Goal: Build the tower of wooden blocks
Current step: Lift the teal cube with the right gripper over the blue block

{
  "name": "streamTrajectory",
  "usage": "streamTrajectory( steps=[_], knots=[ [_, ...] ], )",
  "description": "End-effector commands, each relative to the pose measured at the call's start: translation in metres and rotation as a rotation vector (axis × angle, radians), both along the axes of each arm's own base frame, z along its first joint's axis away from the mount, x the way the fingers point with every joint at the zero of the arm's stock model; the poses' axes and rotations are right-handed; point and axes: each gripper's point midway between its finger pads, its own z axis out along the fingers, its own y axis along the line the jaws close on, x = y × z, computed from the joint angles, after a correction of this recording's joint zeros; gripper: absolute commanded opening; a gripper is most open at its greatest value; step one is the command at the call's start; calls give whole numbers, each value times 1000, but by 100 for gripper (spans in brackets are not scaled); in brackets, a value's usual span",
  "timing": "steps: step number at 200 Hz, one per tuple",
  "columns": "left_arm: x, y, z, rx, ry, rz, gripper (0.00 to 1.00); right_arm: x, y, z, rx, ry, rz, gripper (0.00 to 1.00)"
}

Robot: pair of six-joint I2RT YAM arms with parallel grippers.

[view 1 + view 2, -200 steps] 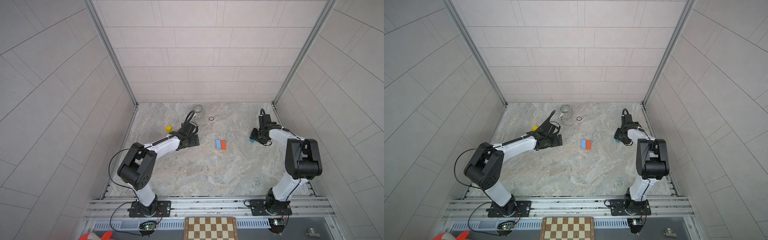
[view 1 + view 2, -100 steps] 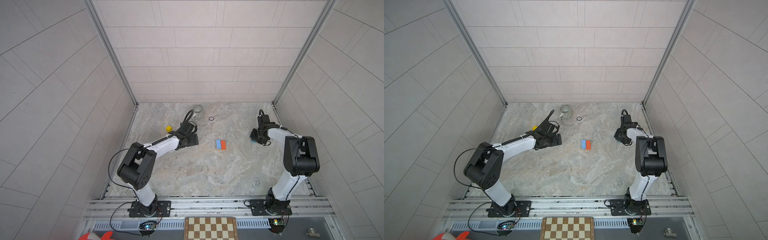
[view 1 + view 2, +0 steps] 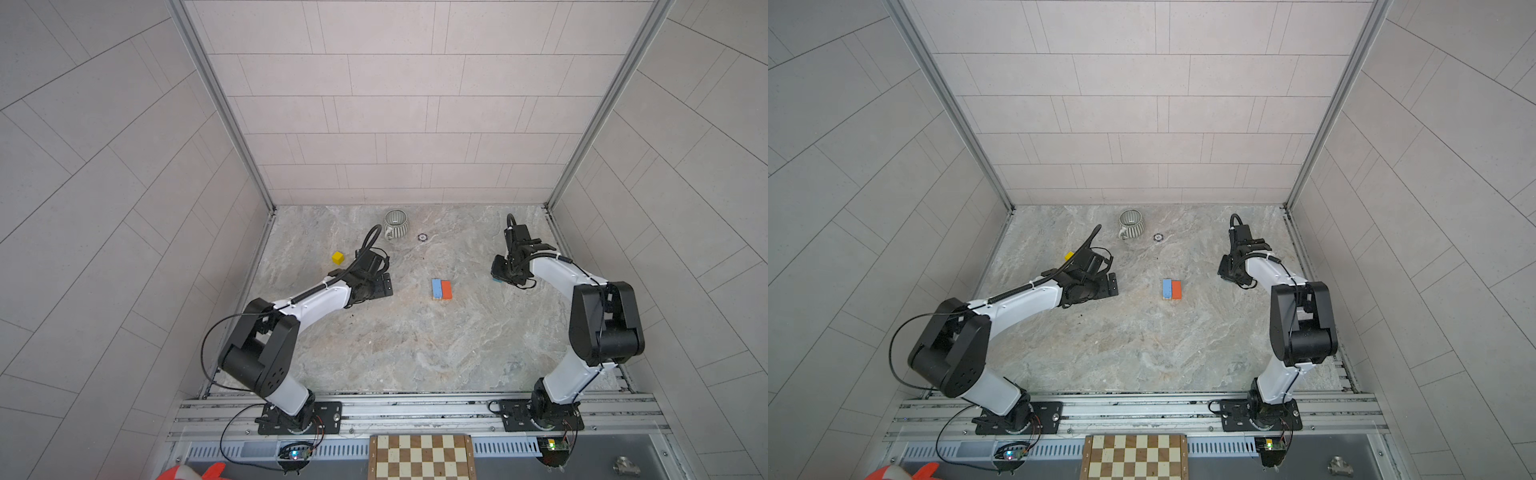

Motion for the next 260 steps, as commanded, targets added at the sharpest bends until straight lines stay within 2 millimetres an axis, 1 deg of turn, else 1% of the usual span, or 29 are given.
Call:
streamTrajectory(
  steps=[1,19,38,57,85,111,145,169,188,260],
  knots=[
    [-15,17,11,23,-8,25,100,-10,29,29,-4,-9,103,25],
    [-31,26,15,42,-4,19,100,-15,54,39,2,-3,176,25],
    [-47,42,15,84,12,35,100,-21,80,48,-2,-3,243,25],
    [-60,49,17,69,-5,50,100,-25,106,56,-13,-12,299,25],
    [-71,57,18,59,-21,72,100,-31,137,59,-21,-19,359,25],
    [-77,61,15,68,-10,77,100,-36,159,55,-28,-13,398,25],
    [-80,67,11,91,3,93,100,-39,176,43,-54,8,416,25],
    [-80,69,8,98,-1,102,100,-39,180,31,-60,21,396,25],
    [-80,72,7,109,-4,111,100,-37,184,25,-56,16,382,25],
    [-78,75,5,117,-25,121,100,-32,187,6,-87,46,357,25]
  ],
)
